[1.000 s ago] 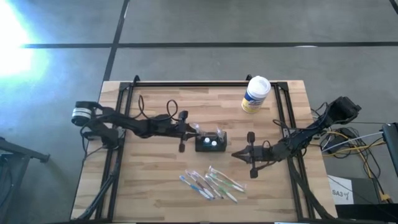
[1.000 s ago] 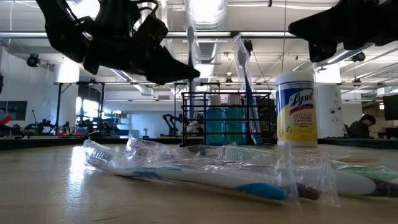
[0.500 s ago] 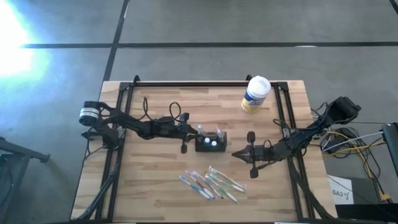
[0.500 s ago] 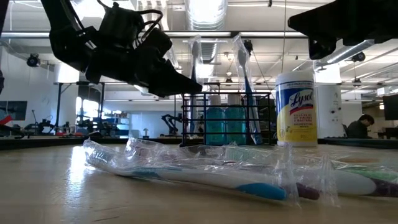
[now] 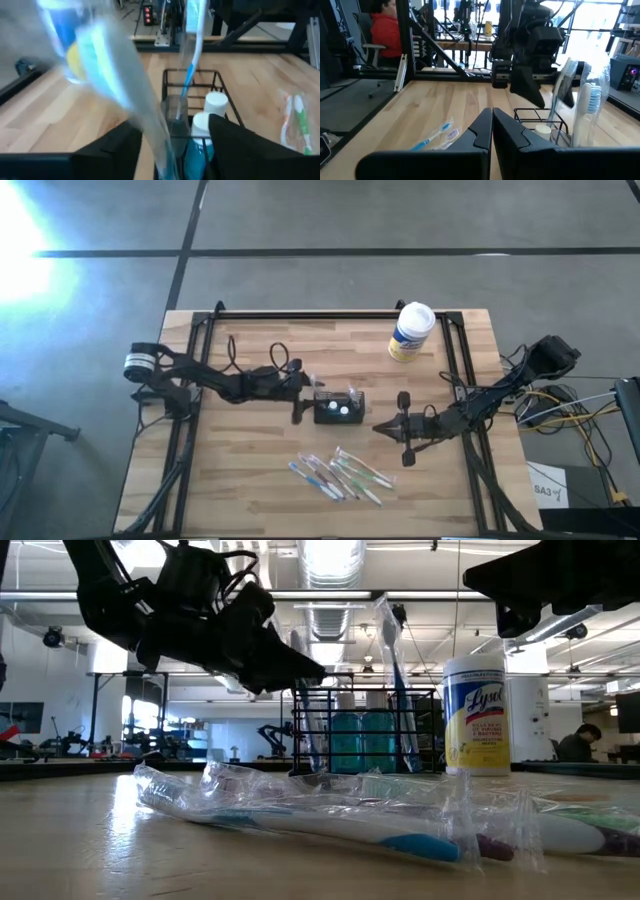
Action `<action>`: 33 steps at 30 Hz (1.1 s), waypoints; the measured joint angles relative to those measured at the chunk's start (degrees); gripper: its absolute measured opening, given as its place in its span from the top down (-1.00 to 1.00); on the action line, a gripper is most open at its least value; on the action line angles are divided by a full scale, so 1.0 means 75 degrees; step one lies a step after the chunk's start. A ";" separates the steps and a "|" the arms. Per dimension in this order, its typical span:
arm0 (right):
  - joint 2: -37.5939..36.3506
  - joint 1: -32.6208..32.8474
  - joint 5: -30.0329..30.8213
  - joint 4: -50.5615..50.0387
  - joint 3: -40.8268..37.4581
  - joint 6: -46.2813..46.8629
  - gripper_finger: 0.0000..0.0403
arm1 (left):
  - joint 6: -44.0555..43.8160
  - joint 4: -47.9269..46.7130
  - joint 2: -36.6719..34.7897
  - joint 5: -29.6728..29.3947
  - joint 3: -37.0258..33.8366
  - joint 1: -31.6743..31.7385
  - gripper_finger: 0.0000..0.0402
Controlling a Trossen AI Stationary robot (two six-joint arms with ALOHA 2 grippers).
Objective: Pick & Place toothbrushing station
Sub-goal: Put the right blue toothbrush into the black mesh organizer, then put the right green toothbrush into the black mesh organizer
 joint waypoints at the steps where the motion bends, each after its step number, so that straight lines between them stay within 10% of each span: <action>1: 0.0000 0.0000 0.0000 0.0000 0.0000 0.0000 0.96 | 0.0000 -0.0022 -0.0097 -0.0005 0.0000 0.0000 -0.25; 16: 0.0003 0.0000 0.0006 -0.0224 0.0000 0.0214 0.96 | -0.0199 -0.5412 -0.5180 0.0501 -0.0006 -0.0382 -0.49; 29: 0.0009 -0.0009 0.0019 -0.0213 0.0000 0.0280 0.96 | -0.0675 -0.6634 -0.8692 -0.0288 -0.1574 -0.1971 0.85; 33: 0.0009 -0.0009 0.0085 -0.0207 0.0000 0.0280 0.96 | -0.0677 -0.5680 -0.8964 -0.0452 -0.2439 -0.2231 0.94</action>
